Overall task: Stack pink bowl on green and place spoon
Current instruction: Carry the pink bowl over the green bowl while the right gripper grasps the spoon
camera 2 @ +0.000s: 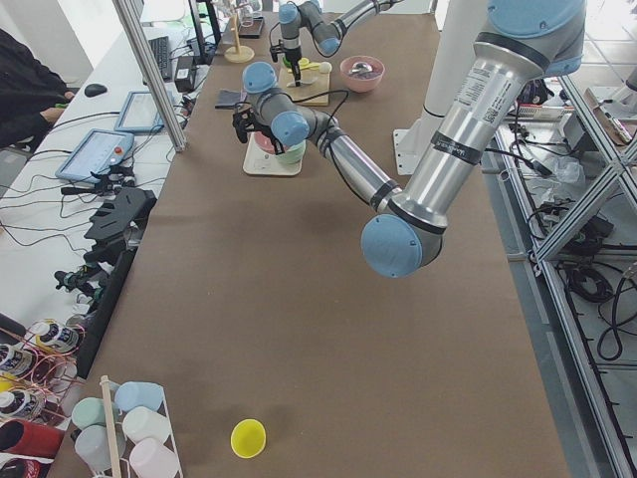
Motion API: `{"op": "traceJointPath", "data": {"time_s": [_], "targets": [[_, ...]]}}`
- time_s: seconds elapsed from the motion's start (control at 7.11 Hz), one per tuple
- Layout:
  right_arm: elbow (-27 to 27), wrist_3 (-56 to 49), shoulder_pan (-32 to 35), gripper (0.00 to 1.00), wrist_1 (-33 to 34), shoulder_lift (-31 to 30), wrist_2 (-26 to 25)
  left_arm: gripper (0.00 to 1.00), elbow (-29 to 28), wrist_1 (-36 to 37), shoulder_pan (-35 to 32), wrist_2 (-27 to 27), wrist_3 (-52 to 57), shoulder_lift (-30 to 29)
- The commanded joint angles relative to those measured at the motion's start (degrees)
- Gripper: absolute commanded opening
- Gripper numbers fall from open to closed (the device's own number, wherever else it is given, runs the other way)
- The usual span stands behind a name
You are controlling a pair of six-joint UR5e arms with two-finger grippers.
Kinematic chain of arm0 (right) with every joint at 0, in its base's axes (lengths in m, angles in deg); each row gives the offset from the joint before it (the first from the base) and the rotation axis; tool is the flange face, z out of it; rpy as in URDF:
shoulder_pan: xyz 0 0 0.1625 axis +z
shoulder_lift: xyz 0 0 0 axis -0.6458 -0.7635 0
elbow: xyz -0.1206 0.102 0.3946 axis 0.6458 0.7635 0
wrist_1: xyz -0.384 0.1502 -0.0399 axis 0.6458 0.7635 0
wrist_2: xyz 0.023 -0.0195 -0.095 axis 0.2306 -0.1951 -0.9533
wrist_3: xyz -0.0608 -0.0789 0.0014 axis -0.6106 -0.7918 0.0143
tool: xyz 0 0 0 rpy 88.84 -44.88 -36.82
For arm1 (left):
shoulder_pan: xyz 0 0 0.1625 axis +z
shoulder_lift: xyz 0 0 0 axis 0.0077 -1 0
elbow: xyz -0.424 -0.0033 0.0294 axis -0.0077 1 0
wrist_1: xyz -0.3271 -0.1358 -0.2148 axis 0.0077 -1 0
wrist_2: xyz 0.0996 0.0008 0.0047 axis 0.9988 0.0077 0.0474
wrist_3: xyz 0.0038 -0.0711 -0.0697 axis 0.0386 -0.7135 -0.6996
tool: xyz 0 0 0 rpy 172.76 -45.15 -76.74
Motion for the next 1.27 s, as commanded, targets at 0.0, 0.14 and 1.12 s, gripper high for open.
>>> {"op": "traceJointPath", "data": {"time_s": [0.0, 0.14, 1.12], "targets": [[-1.61, 0.32, 0.21, 0.0, 0.25, 0.25, 0.02, 0.0, -0.41, 0.0, 0.05, -0.09, 0.0, -0.63], [-2.93, 0.32, 1.95, 0.0, 0.86, 0.69, 0.54, 0.0, -2.33, -0.09, 0.14, -0.17, 0.0, -2.2], [-3.38, 10.69, 6.1, 0.0, 0.16, 4.56, 2.31, 0.0, -16.12, -23.5, 11.64, 5.89, -7.8, -7.66]]}}
